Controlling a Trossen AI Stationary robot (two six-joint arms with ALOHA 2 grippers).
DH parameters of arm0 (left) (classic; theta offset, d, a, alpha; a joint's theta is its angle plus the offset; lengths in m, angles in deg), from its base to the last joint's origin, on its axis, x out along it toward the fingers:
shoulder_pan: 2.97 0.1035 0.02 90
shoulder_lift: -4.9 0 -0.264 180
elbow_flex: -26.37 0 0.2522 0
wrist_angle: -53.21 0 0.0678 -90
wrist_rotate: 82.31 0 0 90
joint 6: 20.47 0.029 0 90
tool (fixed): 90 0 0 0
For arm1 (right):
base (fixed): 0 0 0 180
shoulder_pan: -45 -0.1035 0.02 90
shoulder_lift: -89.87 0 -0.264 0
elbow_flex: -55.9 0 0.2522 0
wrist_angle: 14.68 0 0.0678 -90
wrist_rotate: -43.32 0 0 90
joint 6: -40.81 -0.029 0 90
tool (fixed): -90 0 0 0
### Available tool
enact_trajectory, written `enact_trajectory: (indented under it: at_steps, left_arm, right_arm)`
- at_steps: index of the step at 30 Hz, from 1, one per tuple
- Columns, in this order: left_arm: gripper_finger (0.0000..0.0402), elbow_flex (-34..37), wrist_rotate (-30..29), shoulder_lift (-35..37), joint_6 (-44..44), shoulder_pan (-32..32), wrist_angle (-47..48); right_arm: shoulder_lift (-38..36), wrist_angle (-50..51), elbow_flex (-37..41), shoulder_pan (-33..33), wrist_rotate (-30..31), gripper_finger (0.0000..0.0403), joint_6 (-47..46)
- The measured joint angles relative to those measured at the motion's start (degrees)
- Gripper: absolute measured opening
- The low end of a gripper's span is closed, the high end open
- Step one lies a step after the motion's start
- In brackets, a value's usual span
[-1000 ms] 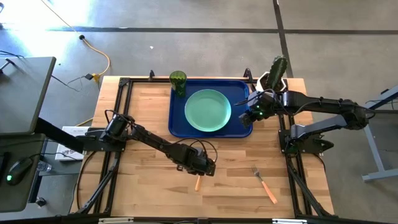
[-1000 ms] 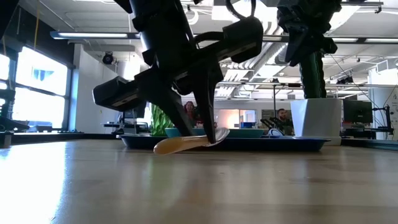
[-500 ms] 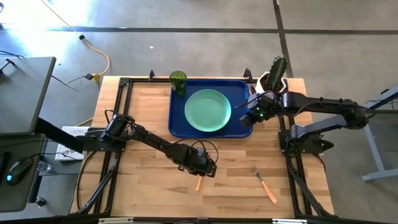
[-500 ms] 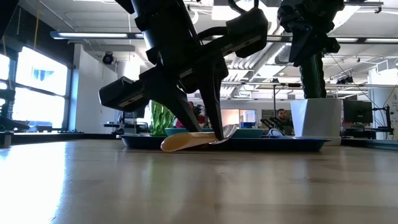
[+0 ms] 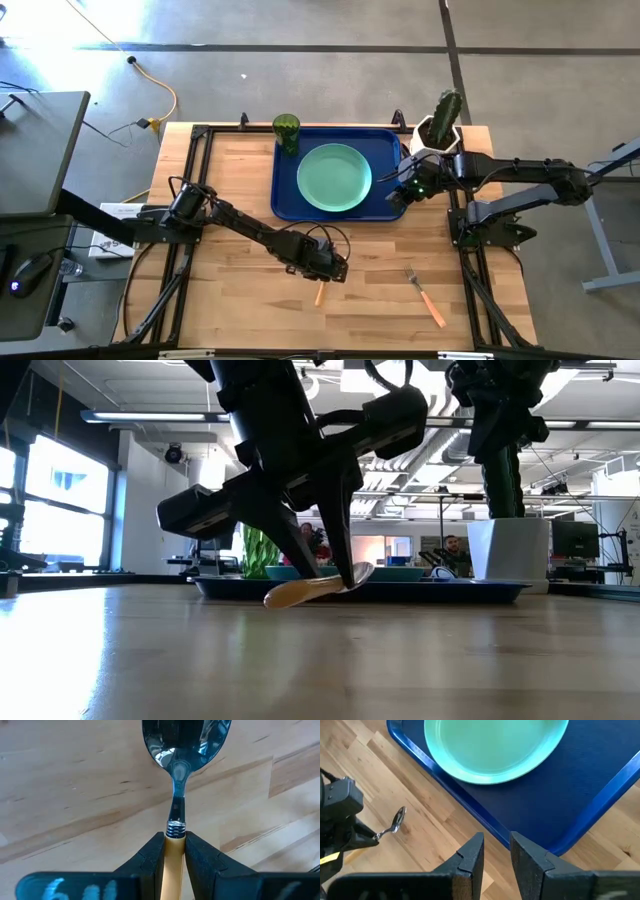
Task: Pick and place plate/cup/fork/spoon on tray
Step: Put the yellow spoon on the blue serving tray
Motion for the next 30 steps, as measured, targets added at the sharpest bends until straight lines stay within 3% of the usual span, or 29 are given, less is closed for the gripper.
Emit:
enact_trajectory:
  at_steps: [8,19,30]
  left_arm:
    - [0.0061,0.0,1.5,-0.2,-2.0,-0.2,5.3]
    - [0.0062,0.0,5.1,-1.7,-2.1,-0.1,4.4]
    - [0.0129,0.0,6.0,-1.9,-1.5,0.0,2.5]
  right_arm:
    - [0.0,0.0,0.0,-1.3,0.1,0.0085,-0.1]
    - [0.0,0.6,0.0,-1.9,1.0,0.0085,-0.1]
    - [0.0,1.1,0.0,-1.9,1.0,0.0085,-0.1]
